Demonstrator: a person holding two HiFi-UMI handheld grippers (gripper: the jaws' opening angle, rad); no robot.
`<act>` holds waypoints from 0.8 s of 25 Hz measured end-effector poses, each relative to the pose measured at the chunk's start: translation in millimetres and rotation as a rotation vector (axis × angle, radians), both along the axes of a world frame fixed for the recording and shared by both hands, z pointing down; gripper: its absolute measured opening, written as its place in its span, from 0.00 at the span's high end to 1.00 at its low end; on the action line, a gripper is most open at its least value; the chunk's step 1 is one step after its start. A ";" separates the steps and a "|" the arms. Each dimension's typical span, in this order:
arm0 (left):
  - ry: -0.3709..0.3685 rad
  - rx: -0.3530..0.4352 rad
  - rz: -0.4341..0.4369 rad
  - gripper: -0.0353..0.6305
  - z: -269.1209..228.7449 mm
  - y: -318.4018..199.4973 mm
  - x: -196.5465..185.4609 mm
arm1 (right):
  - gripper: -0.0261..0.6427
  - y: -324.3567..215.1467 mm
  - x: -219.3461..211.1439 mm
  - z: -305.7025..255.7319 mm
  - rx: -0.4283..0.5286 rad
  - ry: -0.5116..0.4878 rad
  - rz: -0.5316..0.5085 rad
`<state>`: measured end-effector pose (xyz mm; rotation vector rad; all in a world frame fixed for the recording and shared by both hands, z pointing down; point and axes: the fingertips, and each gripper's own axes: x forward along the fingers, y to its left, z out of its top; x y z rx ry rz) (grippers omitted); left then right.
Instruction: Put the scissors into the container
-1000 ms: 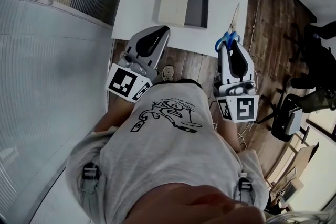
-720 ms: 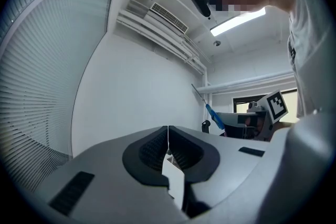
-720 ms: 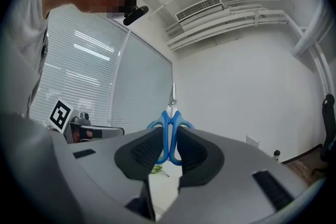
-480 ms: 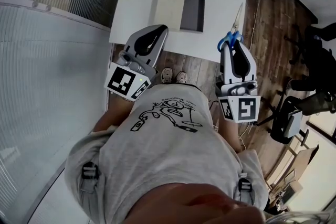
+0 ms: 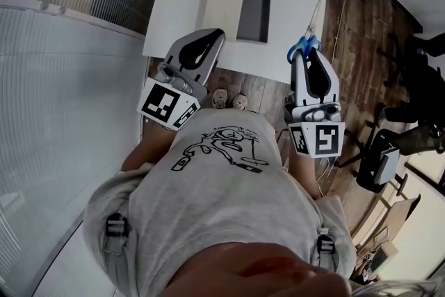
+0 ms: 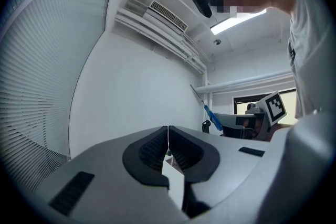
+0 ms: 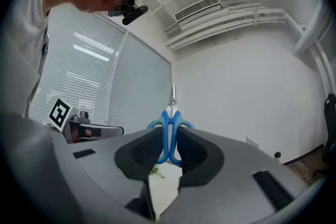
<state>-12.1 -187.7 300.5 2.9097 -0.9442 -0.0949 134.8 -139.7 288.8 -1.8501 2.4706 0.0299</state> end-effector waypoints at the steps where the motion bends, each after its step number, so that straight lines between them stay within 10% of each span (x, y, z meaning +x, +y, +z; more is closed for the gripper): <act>1: -0.001 0.001 0.001 0.91 -0.7 -0.3 1.6 | 0.83 -1.9 1.5 2.1 -0.005 -0.002 -0.001; 20: -0.021 0.002 -0.013 0.91 4.6 -9.2 3.6 | 0.83 -60.3 5.7 102.5 -0.196 0.001 0.002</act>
